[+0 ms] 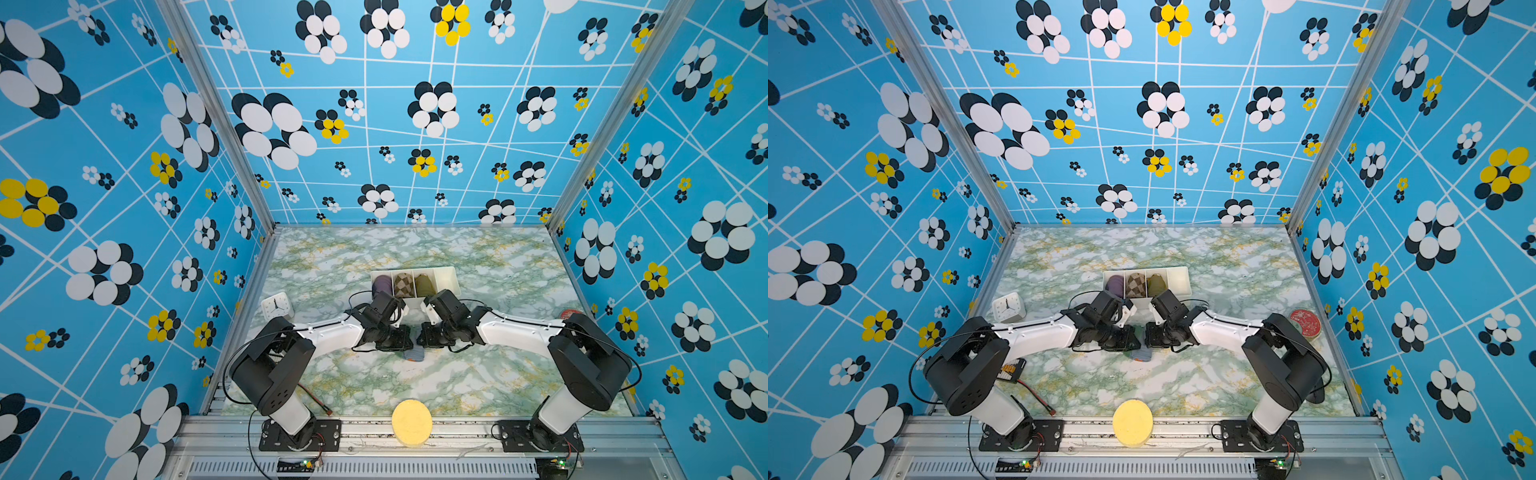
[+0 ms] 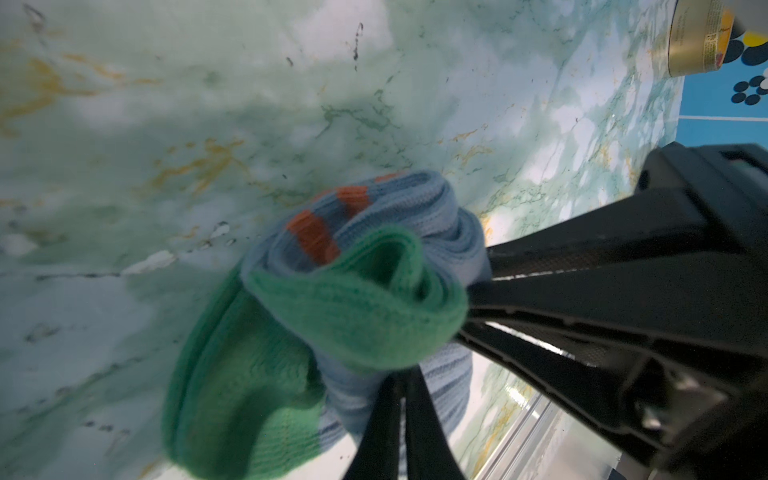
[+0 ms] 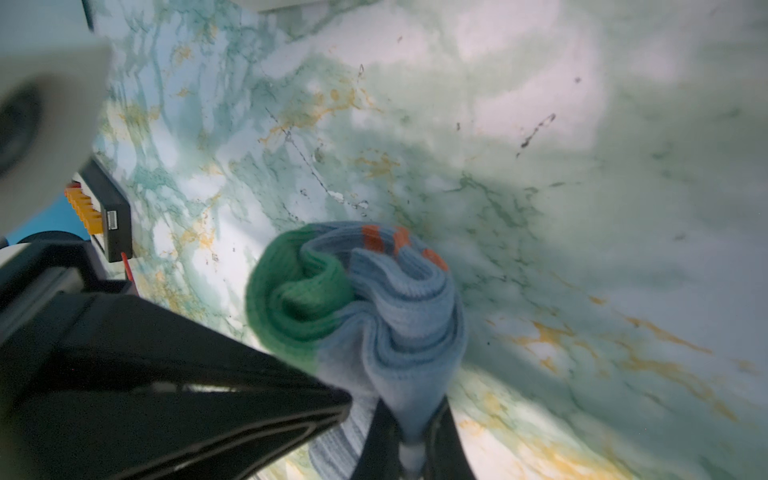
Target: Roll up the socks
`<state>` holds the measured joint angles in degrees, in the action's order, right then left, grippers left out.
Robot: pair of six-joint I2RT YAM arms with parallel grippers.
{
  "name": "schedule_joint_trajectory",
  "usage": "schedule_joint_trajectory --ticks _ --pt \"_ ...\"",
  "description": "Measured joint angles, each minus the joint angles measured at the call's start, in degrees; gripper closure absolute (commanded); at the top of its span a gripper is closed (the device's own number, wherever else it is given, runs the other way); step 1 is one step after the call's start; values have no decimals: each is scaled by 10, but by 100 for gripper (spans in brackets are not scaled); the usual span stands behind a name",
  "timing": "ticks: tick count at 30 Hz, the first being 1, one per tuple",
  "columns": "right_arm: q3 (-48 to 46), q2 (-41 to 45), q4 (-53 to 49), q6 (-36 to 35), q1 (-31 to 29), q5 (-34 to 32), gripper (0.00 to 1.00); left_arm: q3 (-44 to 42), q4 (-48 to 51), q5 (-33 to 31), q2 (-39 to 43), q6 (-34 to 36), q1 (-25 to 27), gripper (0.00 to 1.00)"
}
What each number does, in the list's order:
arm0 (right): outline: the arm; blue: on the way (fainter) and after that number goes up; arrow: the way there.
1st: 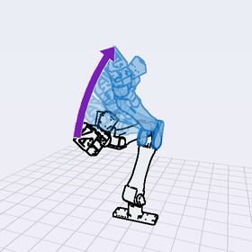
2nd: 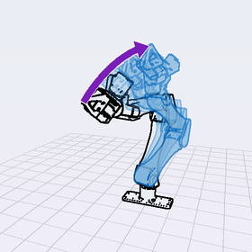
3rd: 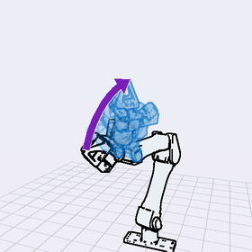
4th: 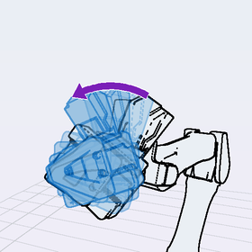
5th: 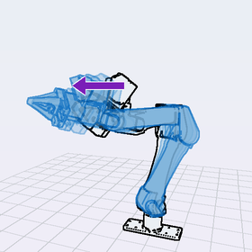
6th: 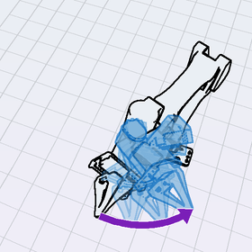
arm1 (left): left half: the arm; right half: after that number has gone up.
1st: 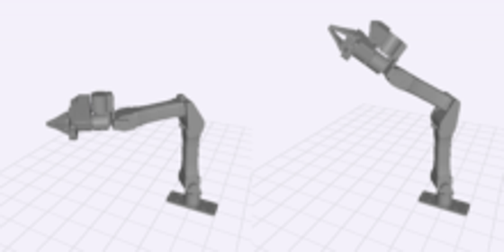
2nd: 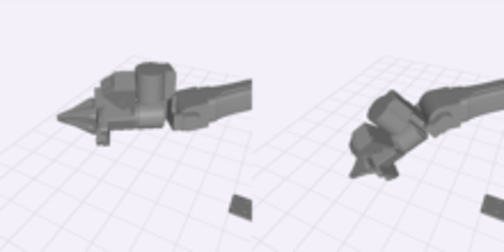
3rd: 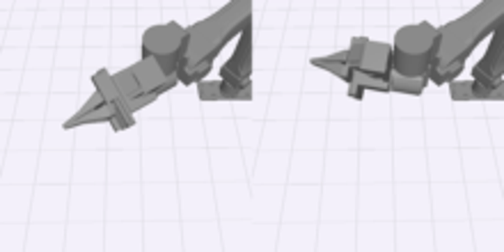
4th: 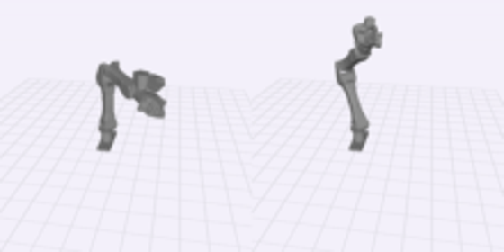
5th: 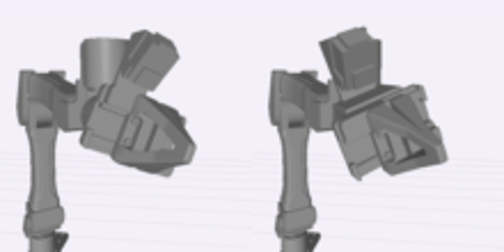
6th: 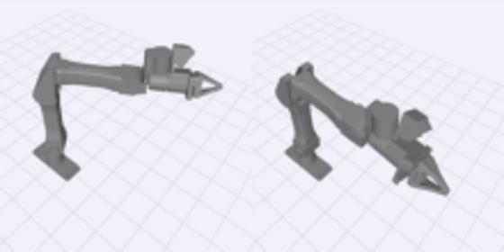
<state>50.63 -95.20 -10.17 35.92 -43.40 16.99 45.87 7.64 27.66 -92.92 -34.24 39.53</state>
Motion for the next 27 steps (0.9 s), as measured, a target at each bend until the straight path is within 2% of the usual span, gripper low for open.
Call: schedule_joint_trajectory --ticks 10,20,27 --pt "9 0 -8 0 0 5 94 -8 -5 6 0 10 -14 91" --pt "9 0 -8 8 0 12 70 -12 -23 10 -19 23 -34 92" --pt "6 15 -3 17 1 18 64 -30 -53 23 -26 23 -48 93"
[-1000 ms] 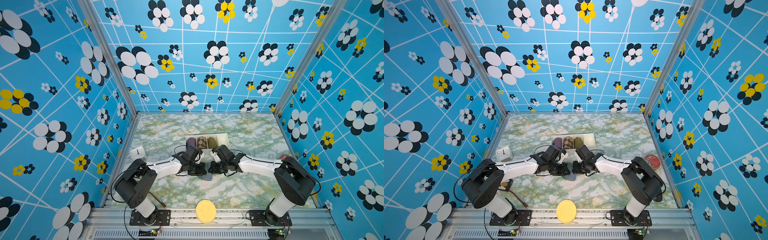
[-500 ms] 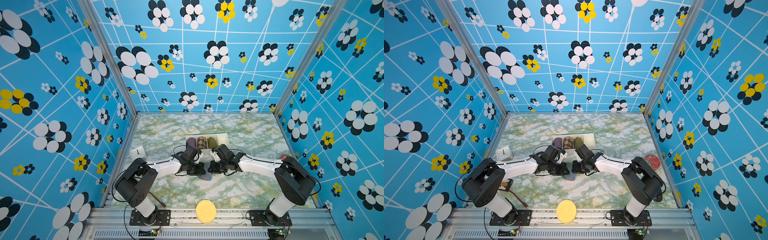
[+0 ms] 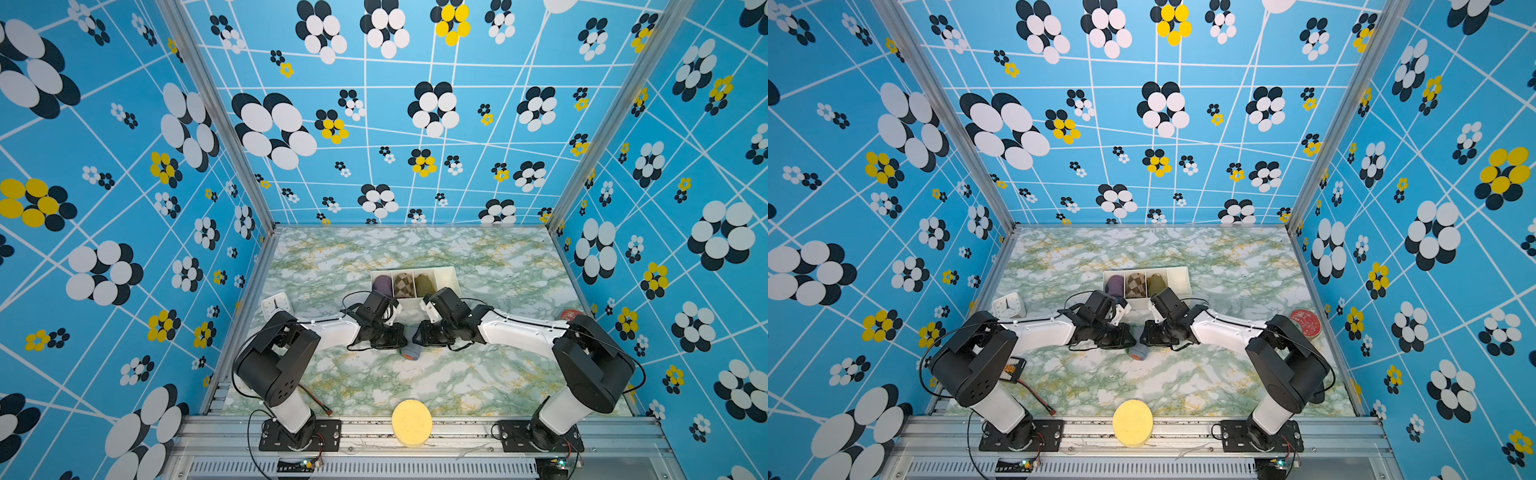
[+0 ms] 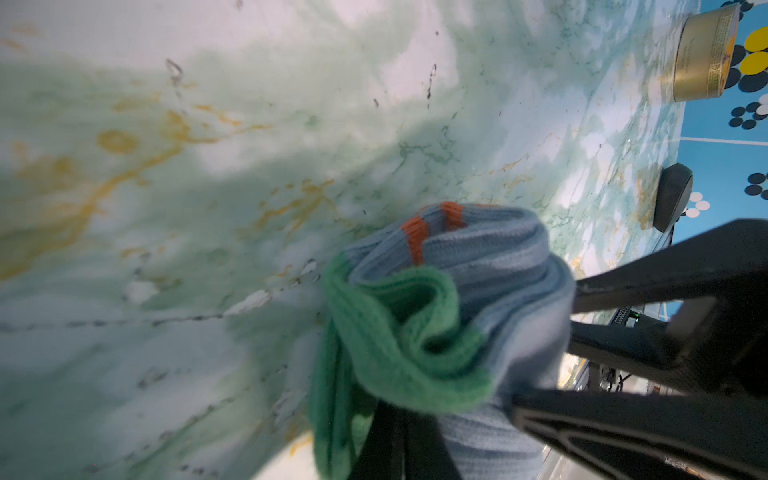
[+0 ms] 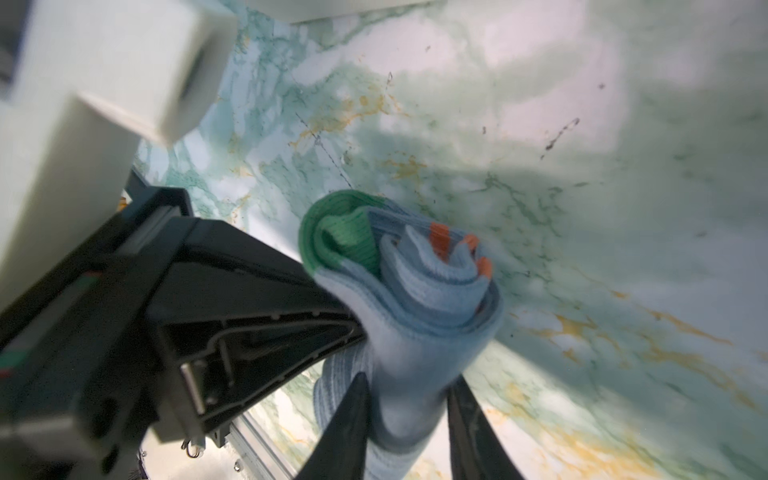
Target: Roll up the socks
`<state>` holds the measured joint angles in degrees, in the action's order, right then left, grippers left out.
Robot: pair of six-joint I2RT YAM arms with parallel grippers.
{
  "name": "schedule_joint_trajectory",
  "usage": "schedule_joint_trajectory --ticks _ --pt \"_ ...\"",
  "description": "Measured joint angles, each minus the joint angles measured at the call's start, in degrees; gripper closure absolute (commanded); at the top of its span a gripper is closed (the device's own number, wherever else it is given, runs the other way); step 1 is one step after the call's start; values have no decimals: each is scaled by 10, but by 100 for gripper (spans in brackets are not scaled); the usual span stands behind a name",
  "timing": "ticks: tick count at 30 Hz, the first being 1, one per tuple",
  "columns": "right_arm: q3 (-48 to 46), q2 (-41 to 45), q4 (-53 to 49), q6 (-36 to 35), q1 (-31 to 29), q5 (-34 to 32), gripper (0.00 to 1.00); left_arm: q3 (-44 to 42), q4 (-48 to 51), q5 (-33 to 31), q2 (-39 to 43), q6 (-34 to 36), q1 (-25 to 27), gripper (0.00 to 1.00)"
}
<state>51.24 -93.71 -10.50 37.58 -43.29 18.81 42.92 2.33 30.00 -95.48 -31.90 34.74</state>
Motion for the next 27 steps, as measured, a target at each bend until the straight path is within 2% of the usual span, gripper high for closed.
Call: schedule_joint_trajectory --ticks 11,18,27 --pt "-94 66 90 61 38 33 58 -1 -28 21 -15 0 -5 93" --pt "-152 77 164 103 57 51 64 -8 -61 49 -29 -1 -14 93" --pt "-187 79 239 140 59 59 64 -23 -120 92 -50 -12 -27 93"
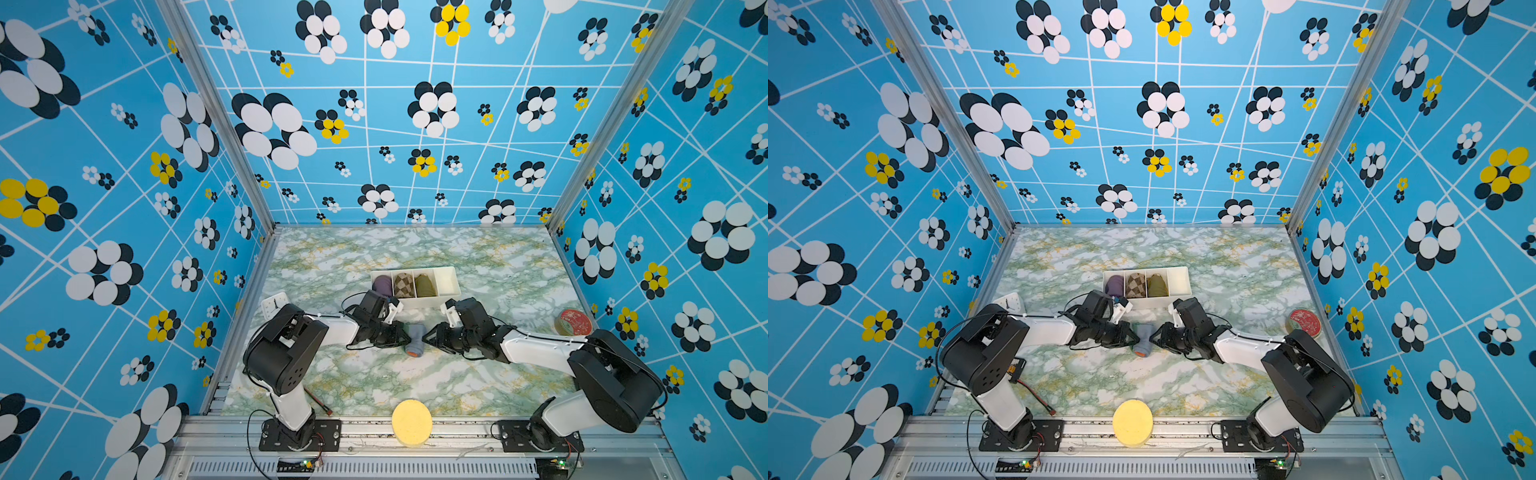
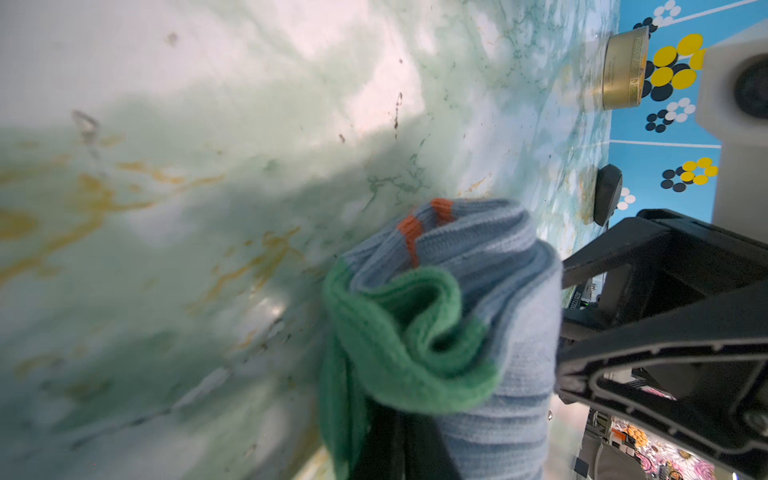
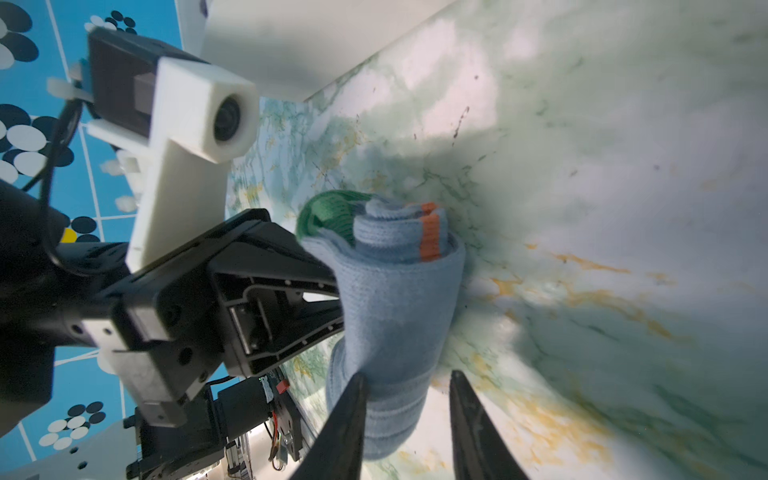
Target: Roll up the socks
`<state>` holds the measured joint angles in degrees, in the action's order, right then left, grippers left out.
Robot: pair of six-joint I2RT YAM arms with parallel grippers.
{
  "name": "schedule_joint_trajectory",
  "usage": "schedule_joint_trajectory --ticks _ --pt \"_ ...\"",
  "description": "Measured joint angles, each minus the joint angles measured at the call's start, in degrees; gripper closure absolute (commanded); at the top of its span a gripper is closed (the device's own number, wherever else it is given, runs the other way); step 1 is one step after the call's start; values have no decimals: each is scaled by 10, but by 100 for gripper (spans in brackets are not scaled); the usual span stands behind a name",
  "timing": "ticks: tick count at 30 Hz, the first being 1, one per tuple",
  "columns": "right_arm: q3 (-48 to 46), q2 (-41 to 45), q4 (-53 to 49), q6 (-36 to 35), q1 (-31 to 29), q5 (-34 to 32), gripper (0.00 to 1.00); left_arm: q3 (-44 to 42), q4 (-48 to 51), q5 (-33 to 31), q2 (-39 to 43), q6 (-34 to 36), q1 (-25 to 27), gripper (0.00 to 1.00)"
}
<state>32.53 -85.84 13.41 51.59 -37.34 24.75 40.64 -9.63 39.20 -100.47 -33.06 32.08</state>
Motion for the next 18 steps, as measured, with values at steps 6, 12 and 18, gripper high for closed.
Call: schedule_joint_trajectory --ticks 6,12,18 --pt "-29 36 10 10 3 -6 64 -3 -27 16 -13 -5 -2 93" --pt "-33 63 5 9 10 -21 65 -5 -36 20 -14 -6 -3 93" --pt "-33 53 0 9 10 -22 65 -5 -36 20 -14 -8 -3 93"
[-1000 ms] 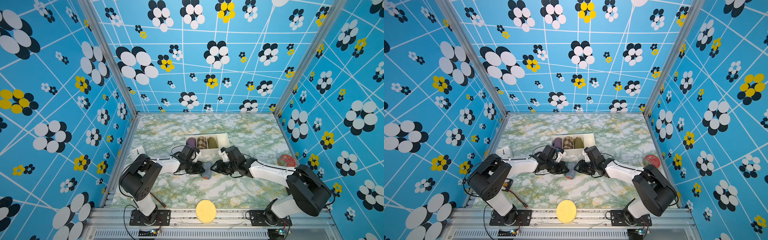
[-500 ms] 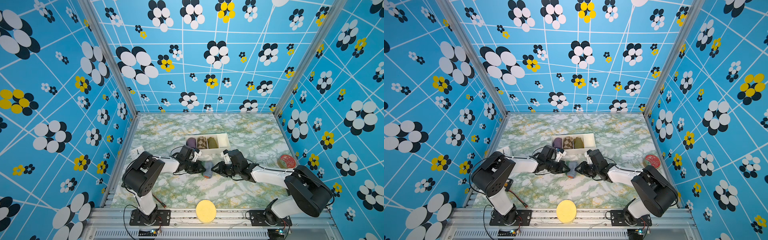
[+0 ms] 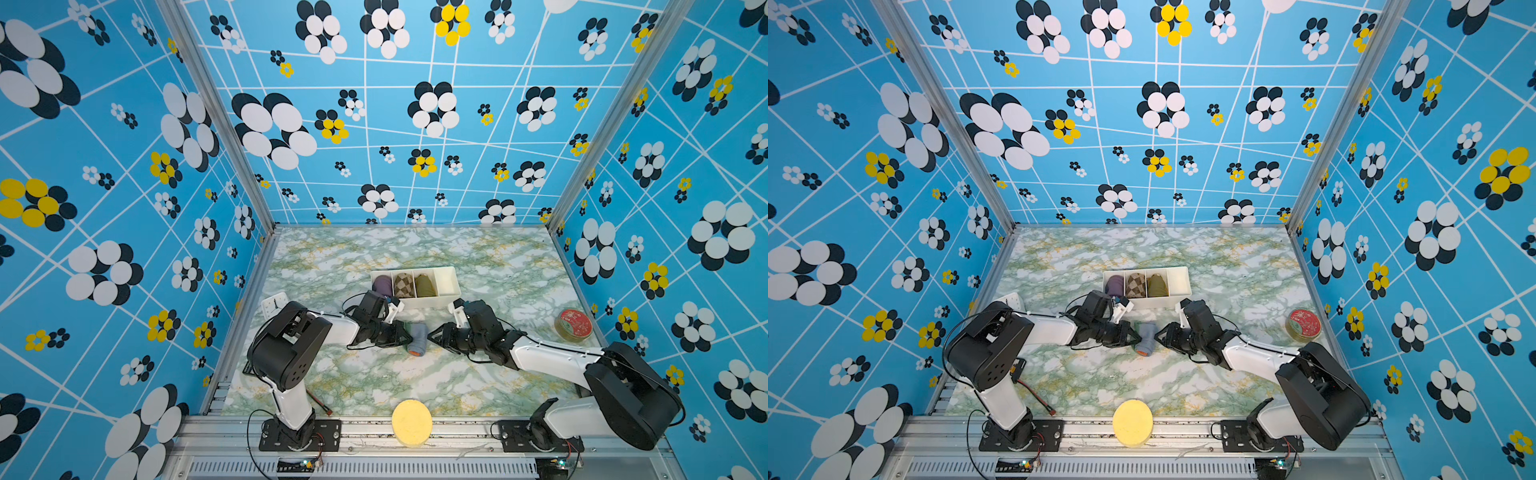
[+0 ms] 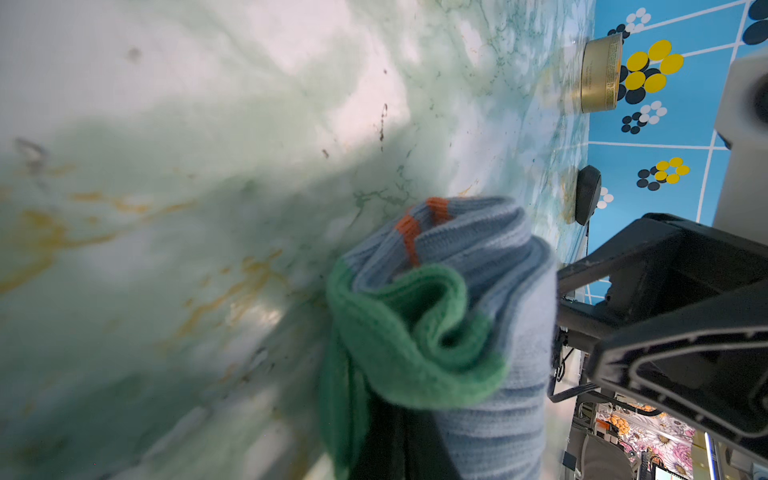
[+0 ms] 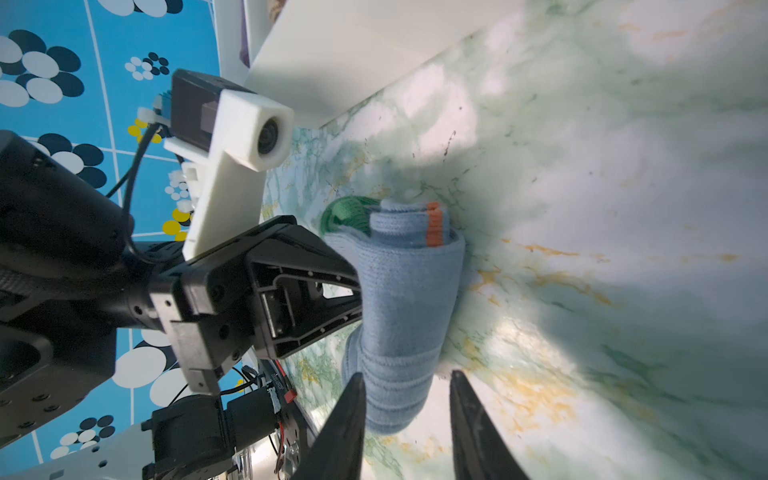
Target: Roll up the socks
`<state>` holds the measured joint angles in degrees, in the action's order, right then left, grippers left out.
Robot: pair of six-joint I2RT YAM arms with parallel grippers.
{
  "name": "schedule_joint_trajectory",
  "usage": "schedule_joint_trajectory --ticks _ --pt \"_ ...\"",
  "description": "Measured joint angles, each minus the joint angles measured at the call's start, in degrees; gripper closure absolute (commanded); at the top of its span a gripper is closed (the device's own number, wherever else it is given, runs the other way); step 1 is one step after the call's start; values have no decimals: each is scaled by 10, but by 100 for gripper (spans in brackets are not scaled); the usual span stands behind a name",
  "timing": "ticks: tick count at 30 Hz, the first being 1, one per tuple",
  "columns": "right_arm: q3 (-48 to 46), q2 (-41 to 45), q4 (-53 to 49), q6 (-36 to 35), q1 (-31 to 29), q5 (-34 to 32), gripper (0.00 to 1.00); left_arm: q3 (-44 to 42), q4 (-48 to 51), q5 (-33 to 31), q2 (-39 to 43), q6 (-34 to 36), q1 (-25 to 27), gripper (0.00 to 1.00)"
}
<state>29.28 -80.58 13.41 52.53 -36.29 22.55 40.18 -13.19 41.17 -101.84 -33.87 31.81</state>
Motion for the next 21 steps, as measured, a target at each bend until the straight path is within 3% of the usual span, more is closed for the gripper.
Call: schedule_joint_trajectory --ticks 21 --pt "7 -62 31 5 0 23 65 5 22 -11 7 0 1 93"
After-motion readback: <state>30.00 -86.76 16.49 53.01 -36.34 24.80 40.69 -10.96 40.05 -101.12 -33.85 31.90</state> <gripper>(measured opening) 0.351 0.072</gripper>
